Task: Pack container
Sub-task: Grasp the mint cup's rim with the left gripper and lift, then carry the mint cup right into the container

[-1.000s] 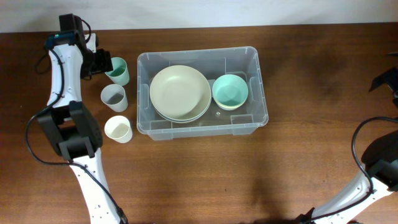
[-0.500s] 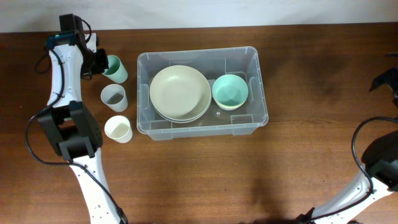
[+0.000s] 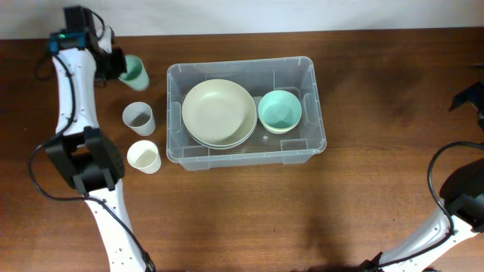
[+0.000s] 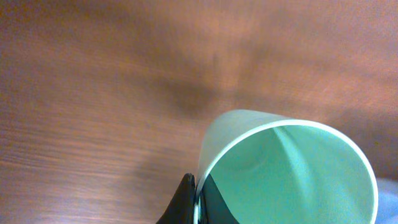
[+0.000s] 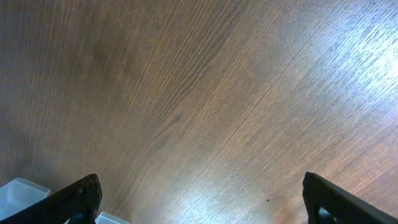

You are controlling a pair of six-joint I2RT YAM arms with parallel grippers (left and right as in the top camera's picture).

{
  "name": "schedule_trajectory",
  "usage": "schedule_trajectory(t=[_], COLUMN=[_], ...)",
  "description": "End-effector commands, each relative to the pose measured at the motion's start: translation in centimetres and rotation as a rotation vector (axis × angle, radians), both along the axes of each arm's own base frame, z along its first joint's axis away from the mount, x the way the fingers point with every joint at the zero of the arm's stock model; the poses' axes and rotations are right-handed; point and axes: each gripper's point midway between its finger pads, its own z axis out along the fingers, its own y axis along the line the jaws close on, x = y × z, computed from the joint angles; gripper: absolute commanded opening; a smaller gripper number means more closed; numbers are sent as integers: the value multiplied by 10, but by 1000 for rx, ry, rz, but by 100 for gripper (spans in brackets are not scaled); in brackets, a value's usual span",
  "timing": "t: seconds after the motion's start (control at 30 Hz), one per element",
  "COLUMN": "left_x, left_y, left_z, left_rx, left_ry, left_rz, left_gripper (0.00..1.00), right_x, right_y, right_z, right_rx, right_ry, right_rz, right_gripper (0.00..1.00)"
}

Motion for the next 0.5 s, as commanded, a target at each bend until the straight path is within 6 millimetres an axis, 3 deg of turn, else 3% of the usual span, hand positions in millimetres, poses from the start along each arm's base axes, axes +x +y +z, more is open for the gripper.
schedule_trajectory(t=[0.0,0.13,0.23,0.37,0.4,0.47], left_x=[6,-8,-26,-47,-60,-73], left_y=[1,-40,-82,-140,-173,-205], left_z=[95,165,201,220,222,218], left_rx=[6,-78,-106,-106,-101,-110], left_ry=[-195,-332,-389,-402,-388,-358], left_rz=[-6,-107,-235,-370,-466,-542], left_gripper=[1,1,1,1,1,1], right_x=[-1,-1,-1,-1,-1,-1], right_y=[2,2,2,2,2,2], right_z=[7,7,7,7,7,7], right_rx=[-13,-13,-13,-13,-13,-13], right_ry=[-10,-10,-10,-10,-10,-10], right_rz=[-4,-4,-4,-4,-4,-4], right_gripper=[99,99,99,99,99,99])
